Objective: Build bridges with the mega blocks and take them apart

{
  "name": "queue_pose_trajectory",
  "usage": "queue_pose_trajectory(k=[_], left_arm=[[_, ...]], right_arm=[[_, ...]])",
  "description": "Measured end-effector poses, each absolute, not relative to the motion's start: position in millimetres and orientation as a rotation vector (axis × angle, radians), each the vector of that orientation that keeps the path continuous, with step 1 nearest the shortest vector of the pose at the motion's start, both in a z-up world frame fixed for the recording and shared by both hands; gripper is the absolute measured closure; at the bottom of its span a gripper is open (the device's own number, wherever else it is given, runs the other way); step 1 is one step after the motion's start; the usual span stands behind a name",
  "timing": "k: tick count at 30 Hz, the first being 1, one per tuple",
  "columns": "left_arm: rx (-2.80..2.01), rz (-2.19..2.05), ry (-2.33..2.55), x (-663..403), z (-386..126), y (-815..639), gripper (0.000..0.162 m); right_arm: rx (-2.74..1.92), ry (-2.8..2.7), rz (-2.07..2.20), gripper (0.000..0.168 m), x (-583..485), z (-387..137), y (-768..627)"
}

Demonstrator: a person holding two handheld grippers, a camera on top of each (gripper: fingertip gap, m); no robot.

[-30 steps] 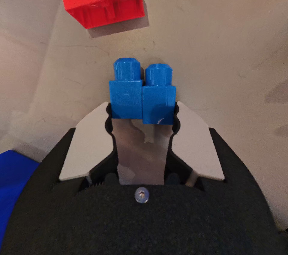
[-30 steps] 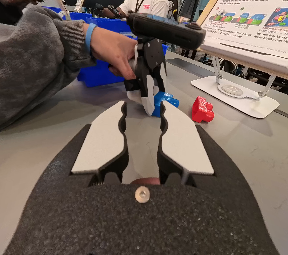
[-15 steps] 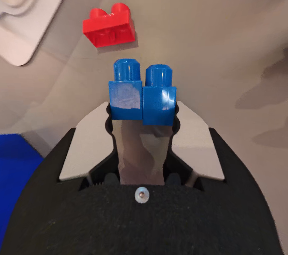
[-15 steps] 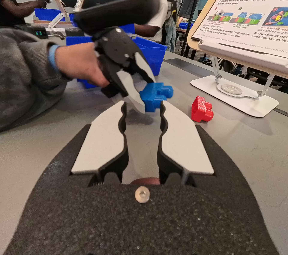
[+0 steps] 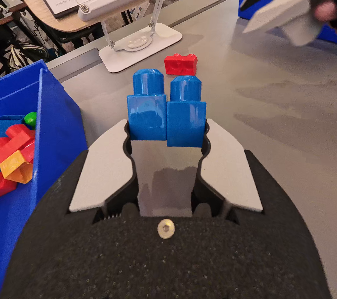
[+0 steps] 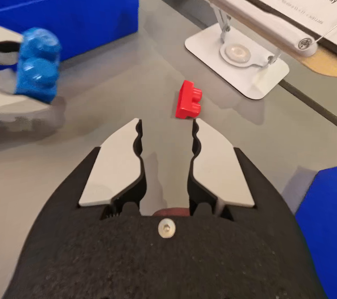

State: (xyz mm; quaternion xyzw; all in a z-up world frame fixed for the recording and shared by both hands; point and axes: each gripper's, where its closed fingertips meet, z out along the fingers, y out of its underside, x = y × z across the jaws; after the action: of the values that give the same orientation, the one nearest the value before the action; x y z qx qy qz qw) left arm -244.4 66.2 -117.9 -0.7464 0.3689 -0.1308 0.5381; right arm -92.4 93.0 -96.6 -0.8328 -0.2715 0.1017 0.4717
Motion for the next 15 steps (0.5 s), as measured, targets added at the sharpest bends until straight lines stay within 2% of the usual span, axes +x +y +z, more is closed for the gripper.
queue_pose_trajectory(k=[3,8,11,15], left_arm=[[-1.761,-0.344,0.875,-244.4,-117.8,66.3,0.087],[-1.755,-0.386,0.883,-246.4,-118.3,64.4,0.087],[-1.764,-0.403,0.905,-244.6,-123.0,62.5,0.087],[-1.776,-0.414,0.940,-239.5,-128.5,60.2,0.087]], right_arm=[[-2.140,-0.664,0.236,0.117,-85.9,-114.5,143.2],[-2.326,-0.401,0.957,0.125,-101.1,-151.5,174.9],[-2.324,-0.345,1.046,0.131,-95.8,-153.3,184.6],[-2.404,-0.351,1.143,0.121,-98.7,-162.3,183.2]])
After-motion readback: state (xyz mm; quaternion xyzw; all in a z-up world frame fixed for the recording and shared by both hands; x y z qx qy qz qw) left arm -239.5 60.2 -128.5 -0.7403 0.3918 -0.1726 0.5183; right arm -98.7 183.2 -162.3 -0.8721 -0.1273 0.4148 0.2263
